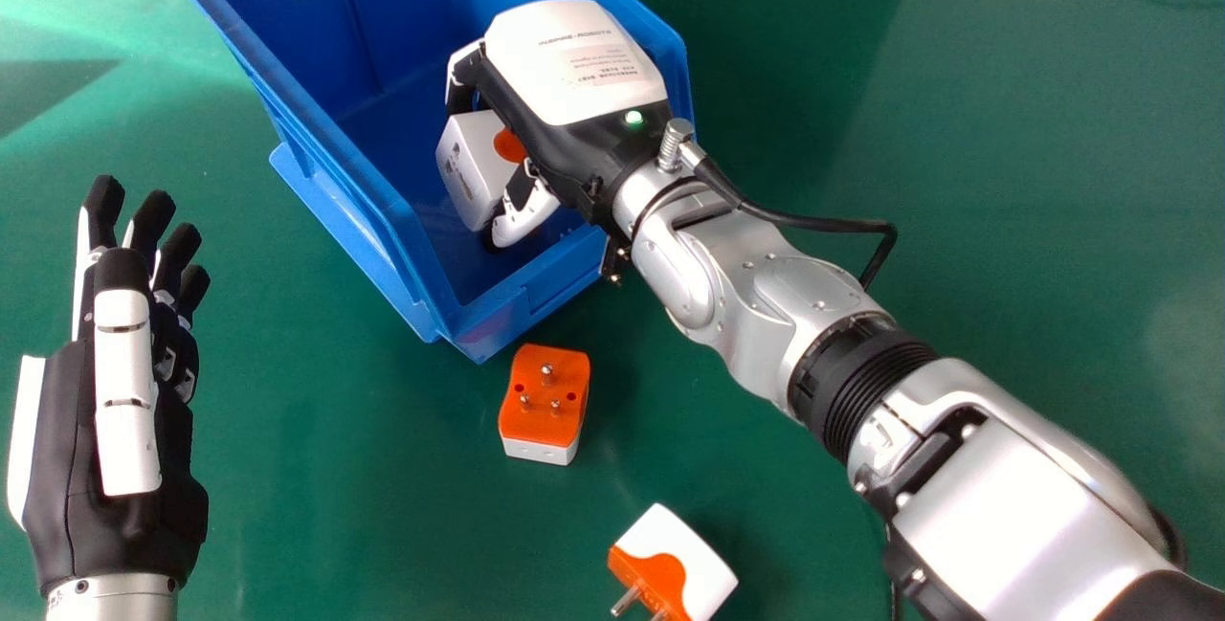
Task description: Pick all objects and put in blue box
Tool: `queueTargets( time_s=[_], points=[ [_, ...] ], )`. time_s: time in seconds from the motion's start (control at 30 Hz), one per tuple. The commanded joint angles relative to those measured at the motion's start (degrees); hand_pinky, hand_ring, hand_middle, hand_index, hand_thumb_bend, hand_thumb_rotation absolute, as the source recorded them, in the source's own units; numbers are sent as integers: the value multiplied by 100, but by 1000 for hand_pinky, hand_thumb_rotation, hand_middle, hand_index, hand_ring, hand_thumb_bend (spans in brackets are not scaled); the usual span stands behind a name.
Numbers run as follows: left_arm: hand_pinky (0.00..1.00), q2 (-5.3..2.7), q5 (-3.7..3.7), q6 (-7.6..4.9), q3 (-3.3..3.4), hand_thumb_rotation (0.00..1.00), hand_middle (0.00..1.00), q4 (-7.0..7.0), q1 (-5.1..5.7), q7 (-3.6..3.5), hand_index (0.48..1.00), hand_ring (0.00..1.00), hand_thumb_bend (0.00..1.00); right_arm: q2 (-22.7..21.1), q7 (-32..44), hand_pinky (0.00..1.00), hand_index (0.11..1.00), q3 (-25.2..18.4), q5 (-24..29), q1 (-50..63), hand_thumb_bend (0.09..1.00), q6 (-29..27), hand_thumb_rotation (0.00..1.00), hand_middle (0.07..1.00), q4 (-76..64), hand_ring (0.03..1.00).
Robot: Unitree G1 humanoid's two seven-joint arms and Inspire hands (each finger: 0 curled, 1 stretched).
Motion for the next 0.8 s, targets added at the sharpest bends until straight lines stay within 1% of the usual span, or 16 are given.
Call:
queueTargets(
  time_s=[0.0,0.07,0.13,0.23,0.4,0.53,0.67,0.73,0.77],
  points=[
    [980,-34,-7,-117,-3,943,978,-123,42,-20,999,964,467,22,-96,314,495,38,21,-169,493,-11,0,539,49,432],
    [984,-43,-4,-129,-4,945,981,-120,42,-14,999,967,466,22,-45,315,494,51,25,-182,493,24,0,540,70,434],
    [987,-47,-23,-130,-2,947,983,-113,42,-25,999,969,465,22,-35,316,493,73,15,-189,493,50,0,541,90,435],
    [984,-44,-45,-151,4,946,983,-91,42,-61,1000,969,466,16,-35,317,493,88,24,-191,494,61,0,540,103,435],
    [980,-89,-13,-134,-2,942,984,-144,80,-15,1000,968,466,-13,3,319,492,75,77,-176,494,55,0,541,47,437],
    [982,-87,-8,-140,4,940,986,-156,85,-35,1000,970,466,6,70,320,492,85,104,-180,494,113,0,540,46,437],
    [984,-90,6,-82,5,942,987,-194,95,4,1000,971,464,67,232,320,490,-18,234,-176,494,242,0,541,21,438],
    [985,-88,0,-88,7,944,986,-187,90,-2,1000,970,462,115,459,319,485,-108,360,-176,494,379,0,542,-12,439],
    [985,-87,9,-99,7,944,984,-181,87,-1,1000,969,462,126,541,322,487,-103,376,-177,494,457,0,546,-37,443]
  ],
)
